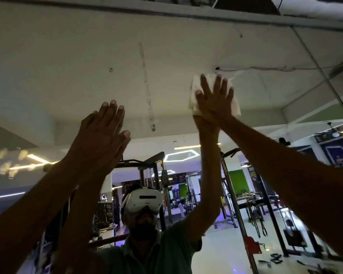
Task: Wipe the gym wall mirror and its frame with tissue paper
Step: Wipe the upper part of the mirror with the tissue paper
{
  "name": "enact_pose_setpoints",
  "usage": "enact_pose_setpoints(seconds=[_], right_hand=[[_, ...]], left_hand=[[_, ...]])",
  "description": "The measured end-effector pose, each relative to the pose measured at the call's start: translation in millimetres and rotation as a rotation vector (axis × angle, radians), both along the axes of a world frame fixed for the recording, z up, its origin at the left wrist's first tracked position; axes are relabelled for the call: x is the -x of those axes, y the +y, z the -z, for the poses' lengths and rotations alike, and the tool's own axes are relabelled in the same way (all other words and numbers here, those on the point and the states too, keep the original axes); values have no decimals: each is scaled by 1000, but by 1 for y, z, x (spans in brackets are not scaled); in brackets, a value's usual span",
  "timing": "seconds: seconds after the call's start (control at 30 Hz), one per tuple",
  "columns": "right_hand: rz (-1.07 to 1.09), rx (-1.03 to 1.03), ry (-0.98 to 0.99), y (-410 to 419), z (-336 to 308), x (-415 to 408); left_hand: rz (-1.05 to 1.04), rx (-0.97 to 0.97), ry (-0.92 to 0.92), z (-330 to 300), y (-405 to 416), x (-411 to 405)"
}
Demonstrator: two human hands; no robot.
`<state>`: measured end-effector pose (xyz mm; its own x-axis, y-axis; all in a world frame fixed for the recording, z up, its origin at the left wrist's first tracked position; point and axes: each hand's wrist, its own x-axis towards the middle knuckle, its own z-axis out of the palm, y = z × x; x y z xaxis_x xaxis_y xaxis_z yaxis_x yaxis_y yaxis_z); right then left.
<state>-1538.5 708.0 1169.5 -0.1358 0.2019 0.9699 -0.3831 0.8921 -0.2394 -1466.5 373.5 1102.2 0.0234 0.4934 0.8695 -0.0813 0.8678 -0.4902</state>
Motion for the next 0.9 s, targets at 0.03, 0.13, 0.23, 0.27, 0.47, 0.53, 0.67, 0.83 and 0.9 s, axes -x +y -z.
enact_pose_setpoints(seconds=[0.03,0.13,0.23,0.27,0.47,0.53,0.67,0.83,0.9], right_hand=[[1,24,6,-15,8,-3],[-3,-288,171,-88,76,-15],[-71,-596,202,-98,116,-22],[-50,-585,209,-84,102,-19],[-38,3,0,-37,19,-8],[-24,-97,67,-84,58,-19],[-97,-550,188,-109,109,-22],[-20,-142,51,-22,-21,3],[-81,54,4,-14,-55,3]], left_hand=[[-25,-28,-3,0,0,4],[-42,-73,2,0,2,10],[-36,-48,-12,1,3,-1],[-46,-47,-17,-1,1,-2],[-69,-46,-43,-1,0,-7],[-51,-42,-41,1,4,-7],[-45,-95,-11,9,19,-10],[-127,-78,-4,-49,33,-31],[-183,-132,-47,-86,31,-32]])
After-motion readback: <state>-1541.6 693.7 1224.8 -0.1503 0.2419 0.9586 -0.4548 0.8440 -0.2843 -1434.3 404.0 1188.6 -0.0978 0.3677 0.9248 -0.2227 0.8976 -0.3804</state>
